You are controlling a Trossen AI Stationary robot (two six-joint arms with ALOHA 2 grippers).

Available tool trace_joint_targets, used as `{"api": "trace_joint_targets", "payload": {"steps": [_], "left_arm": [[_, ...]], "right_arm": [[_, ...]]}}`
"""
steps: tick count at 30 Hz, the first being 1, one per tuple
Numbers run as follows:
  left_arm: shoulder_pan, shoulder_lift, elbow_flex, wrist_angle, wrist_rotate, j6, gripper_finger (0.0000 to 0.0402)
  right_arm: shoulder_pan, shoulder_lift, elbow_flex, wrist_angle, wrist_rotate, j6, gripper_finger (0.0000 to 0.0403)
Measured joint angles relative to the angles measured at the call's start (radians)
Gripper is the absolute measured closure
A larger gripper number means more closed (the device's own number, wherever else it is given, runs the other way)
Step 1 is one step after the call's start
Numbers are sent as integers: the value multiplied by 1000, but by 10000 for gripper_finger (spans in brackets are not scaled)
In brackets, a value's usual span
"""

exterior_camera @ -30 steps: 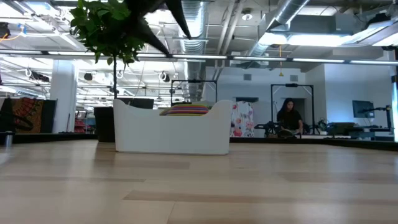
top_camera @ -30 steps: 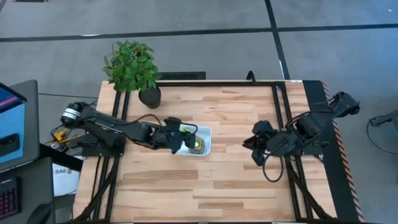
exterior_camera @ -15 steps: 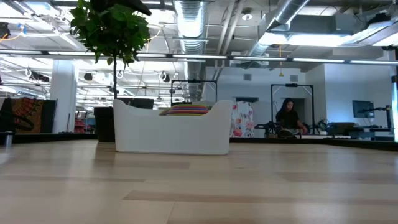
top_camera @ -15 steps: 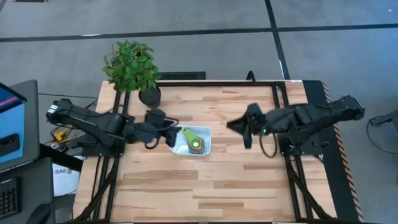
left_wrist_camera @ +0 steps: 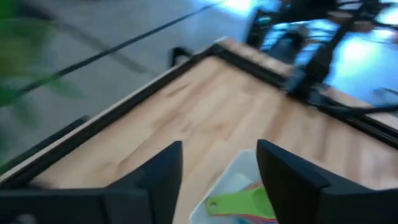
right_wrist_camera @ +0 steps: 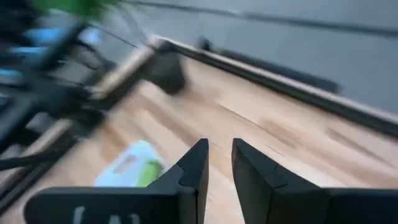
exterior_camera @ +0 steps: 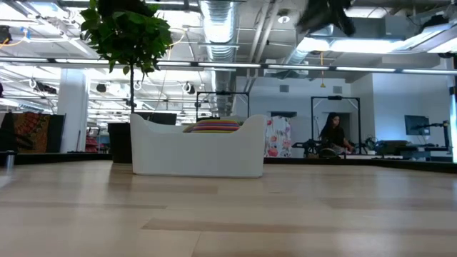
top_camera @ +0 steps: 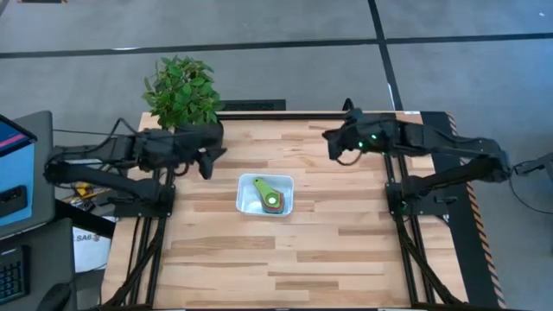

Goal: Nest measuring cups in basket
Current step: Return to Home Position

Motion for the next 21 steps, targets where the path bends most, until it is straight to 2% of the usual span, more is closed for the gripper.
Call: {"api": "trace_joint_targets", "payload": {"steps": [2,4,6,10,12,15,18,21], "left_arm": [[27,-30,-65,111,91,84,233],[41,-61,-122,178,164,156,269],[45,-96,-155,221,211,185,310],[37,-210,-213,234,215,164,387],[14,-276,-288,308,211,148,393],[-26,-362,-442,522,211,144,392],[-51,-381,-580,707,233,183,399],[-56,-379,-666,784,246,274,397]], "right_arm": [[-22,24,0,-28,-23,43,308],[-28,31,-3,-42,-77,19,317],[4,36,0,19,-124,-67,337],[105,35,0,148,-134,-290,391],[150,22,0,187,-134,-384,388],[196,-6,1,187,-134,-466,383],[228,-43,-1,144,-134,-505,394],[250,-97,-7,115,-135,-532,395]]}}
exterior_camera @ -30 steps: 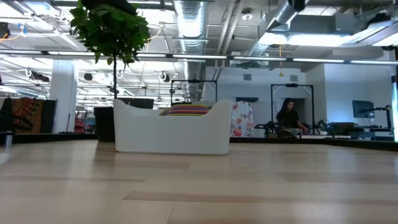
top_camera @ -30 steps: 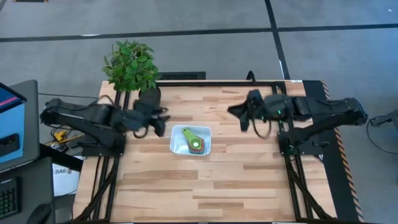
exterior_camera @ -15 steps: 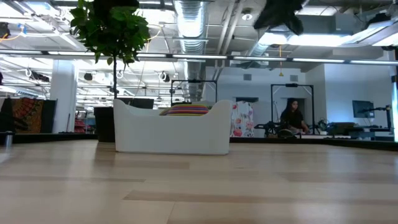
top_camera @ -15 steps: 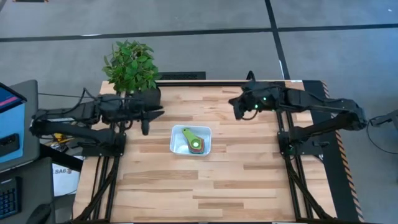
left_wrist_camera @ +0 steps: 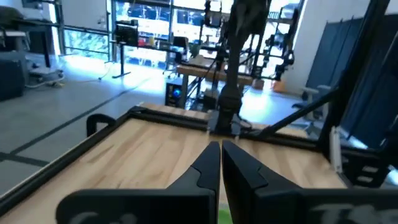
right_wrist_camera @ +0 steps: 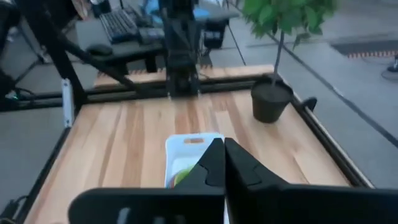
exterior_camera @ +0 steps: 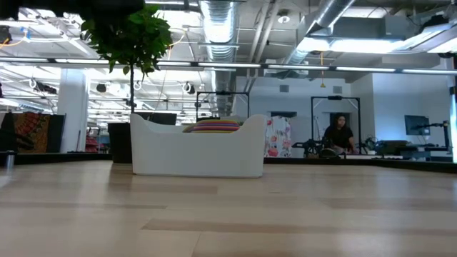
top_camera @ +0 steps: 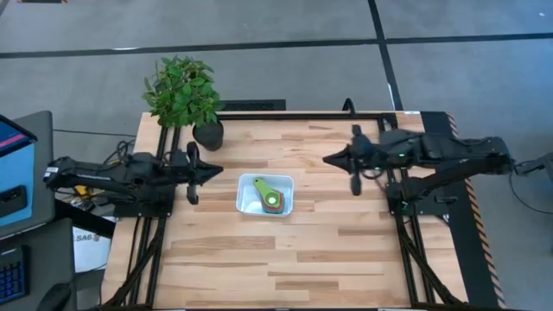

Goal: Nest measuring cups in basket
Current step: Return to Home Position

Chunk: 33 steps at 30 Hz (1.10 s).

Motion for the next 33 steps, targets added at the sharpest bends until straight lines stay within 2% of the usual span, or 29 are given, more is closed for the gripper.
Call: {"api": "trace_joint_targets", "payload": {"steps": [4,9,11,14,16,19,24,28,31,33], "left_arm": [[0,-10,-24,-8,-28,2,399],[0,-31,-24,-87,-17,-2,400],[-1,-32,-24,-135,-85,-21,401],[2,-32,-24,-199,-194,-52,401],[0,-36,-24,-209,-166,-40,401],[0,-57,-24,-210,-92,3,401],[0,-108,-38,-235,-83,42,401],[0,-151,-83,-227,-53,13,401],[0,-176,-123,-230,-44,-29,401],[0,-189,-144,-226,-44,-36,401]], "right_arm": [[7,-123,-94,61,1,-11,393],[9,-339,-333,213,-21,-16,395],[9,-422,-427,272,-23,-19,389],[9,-532,-524,237,-26,3,382],[15,-611,-568,198,-33,26,383],[27,-746,-638,193,-51,-27,393],[30,-965,-722,204,-51,-32,396],[32,-974,-768,171,-55,-6,392],[29,-910,-820,305,-54,-41,396],[29,-901,-864,290,-56,-52,397]]}}
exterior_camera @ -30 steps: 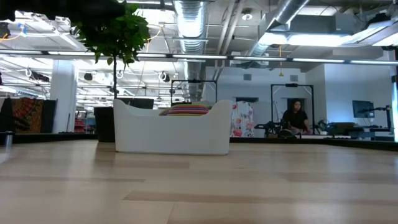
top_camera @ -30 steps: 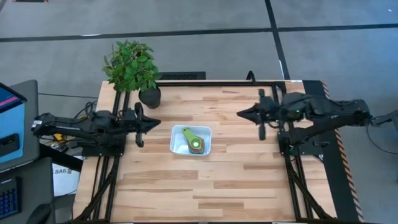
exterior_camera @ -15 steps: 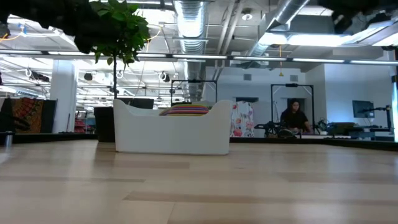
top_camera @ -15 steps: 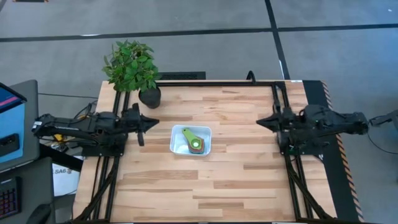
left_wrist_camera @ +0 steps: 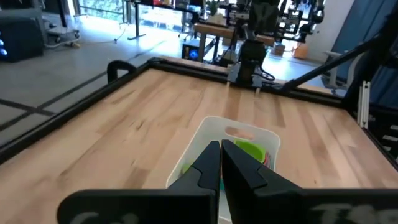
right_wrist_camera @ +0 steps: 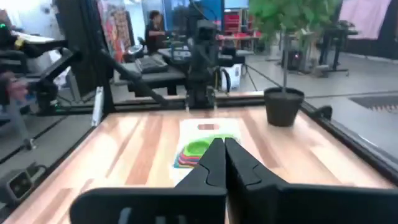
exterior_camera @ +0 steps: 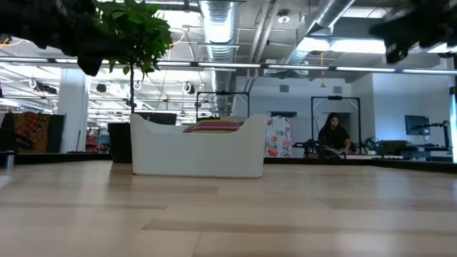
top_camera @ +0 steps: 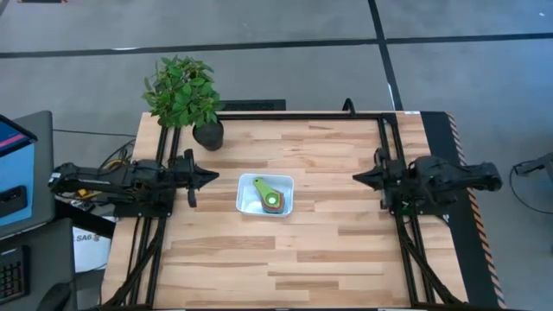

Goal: Nest measuring cups in basket
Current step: Return to Home Position

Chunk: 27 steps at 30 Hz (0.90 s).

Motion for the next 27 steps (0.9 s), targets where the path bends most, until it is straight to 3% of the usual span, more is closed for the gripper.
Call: {"api": "trace_joint_targets", "payload": {"steps": [14,21,27], "left_arm": [[0,-294,-37,-82,25,143,401],[0,-290,-36,-110,112,184,401],[0,-291,-36,-216,138,216,401]], "right_arm": [[-7,-77,-153,196,8,18,393],[-29,-76,-242,361,6,42,397],[-64,-76,-258,330,5,52,390]]}}
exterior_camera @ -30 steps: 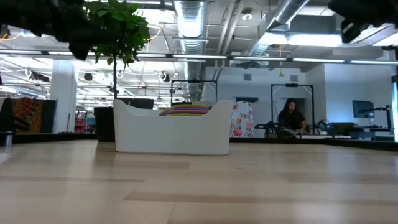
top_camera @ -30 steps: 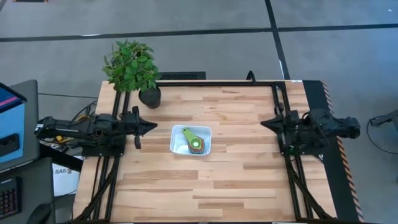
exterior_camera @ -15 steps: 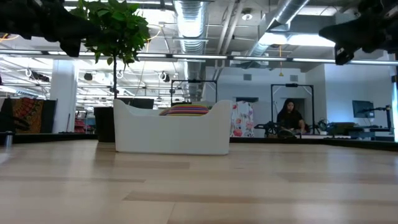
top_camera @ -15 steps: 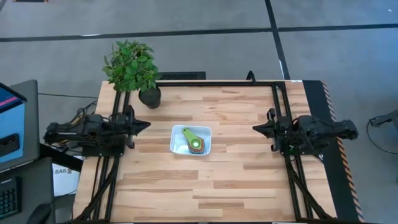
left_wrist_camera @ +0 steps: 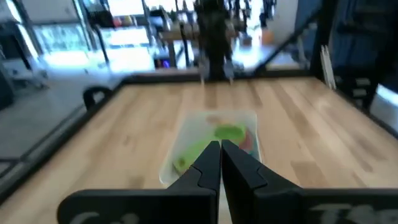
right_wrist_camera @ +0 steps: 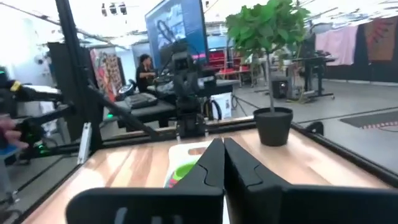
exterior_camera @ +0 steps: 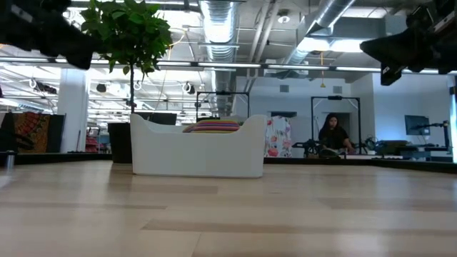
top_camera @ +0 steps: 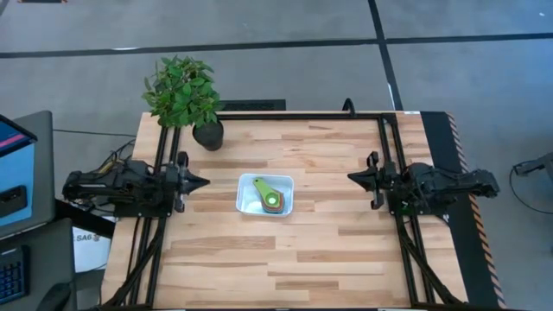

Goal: Nest measuring cups in basket
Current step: Return to Home Position

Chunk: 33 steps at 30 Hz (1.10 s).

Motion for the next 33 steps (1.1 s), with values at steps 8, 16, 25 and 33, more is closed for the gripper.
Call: {"api": "trace_joint_targets", "payload": {"steps": [8,16,25,33], "left_arm": [[0,0,-113,100,142,-59,401],[-21,5,-199,286,123,-71,401],[-23,2,-199,318,120,193,401],[-23,2,-200,254,195,96,401]], "right_arm": [[-37,0,0,-37,-48,-4,392],[-38,0,0,-64,-77,19,381],[-37,0,0,-92,-79,19,388],[-37,6,2,-153,-155,-51,380]]}}
